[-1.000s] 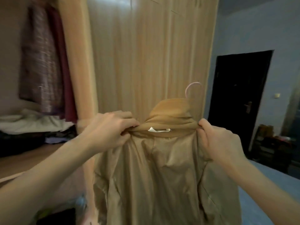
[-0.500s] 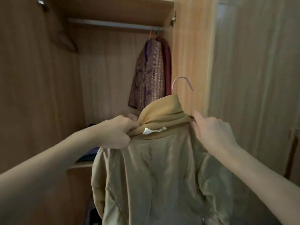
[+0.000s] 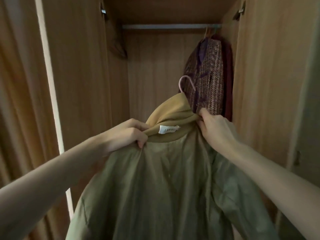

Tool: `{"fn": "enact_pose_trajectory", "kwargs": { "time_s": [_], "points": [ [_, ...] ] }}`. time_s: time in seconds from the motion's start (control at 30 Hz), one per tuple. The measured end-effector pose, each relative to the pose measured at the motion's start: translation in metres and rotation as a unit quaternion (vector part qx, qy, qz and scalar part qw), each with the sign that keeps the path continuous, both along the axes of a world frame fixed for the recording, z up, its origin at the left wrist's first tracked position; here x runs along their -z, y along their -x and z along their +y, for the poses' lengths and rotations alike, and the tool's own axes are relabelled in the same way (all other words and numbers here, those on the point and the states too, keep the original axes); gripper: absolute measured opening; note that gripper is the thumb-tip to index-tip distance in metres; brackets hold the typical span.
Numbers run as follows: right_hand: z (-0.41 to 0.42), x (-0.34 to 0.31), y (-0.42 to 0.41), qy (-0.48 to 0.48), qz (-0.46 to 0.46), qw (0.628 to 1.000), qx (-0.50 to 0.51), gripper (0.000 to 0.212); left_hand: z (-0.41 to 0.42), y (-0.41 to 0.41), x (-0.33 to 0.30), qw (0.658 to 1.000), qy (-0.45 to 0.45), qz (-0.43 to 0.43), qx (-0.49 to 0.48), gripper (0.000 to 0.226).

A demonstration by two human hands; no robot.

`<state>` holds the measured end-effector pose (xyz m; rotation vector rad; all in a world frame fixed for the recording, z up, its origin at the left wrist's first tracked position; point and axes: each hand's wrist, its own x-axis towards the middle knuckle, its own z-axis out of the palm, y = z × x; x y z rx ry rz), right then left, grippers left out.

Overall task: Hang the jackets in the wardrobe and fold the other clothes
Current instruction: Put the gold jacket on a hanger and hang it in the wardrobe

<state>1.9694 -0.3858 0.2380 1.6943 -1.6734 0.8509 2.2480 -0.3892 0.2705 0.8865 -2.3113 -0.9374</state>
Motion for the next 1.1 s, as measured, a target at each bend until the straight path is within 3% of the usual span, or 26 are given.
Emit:
{"fn": "enact_pose_trajectory", "kwargs": {
  "time_s": [0.17, 0.37, 0.5, 0.57, 0.7, 0.87, 1.0, 1.1],
  "points": [
    [-0.037, -0.01, -0.011, -0.017, -0.031, 0.999, -0.005, 0.018, -0.029, 0.004, -0.011, 0.999, -0.041, 0.027, -0.016, 0.052],
    [-0.092, -0.035, -0.01, 0.019, -0.234, 0.965, -0.12, 0.032, -0.072, 0.043, -0.03, 0.992, -0.004, 0.049, -0.115, 0.078],
    [-0.121, -0.06, -0.002, -0.037, -0.18, 0.968, -0.169, 0.008, -0.106, 0.081, -0.042, 0.979, 0.008, 0.111, -0.172, 0.04],
    [-0.133, -0.074, 0.003, -0.078, -0.202, 0.952, -0.217, 0.015, -0.125, 0.102, -0.049, 0.968, 0.018, 0.147, -0.203, 0.008],
    [-0.158, -0.096, 0.017, -0.146, -0.204, 0.933, -0.26, 0.028, -0.169, 0.141, -0.059, 0.943, 0.029, 0.234, -0.235, 0.033],
    [-0.186, -0.105, 0.04, -0.165, -0.212, 0.926, -0.264, 0.022, -0.212, 0.185, -0.084, 0.905, -0.002, 0.319, -0.282, 0.021],
    [-0.198, -0.109, 0.054, -0.178, -0.232, 0.914, -0.281, 0.028, -0.24, 0.218, -0.106, 0.902, -0.022, 0.329, -0.278, 0.014],
    [-0.216, -0.117, 0.071, -0.163, -0.254, 0.916, -0.262, 0.036, -0.269, 0.243, -0.116, 0.912, -0.052, 0.332, -0.235, 0.03]
  ]
}}
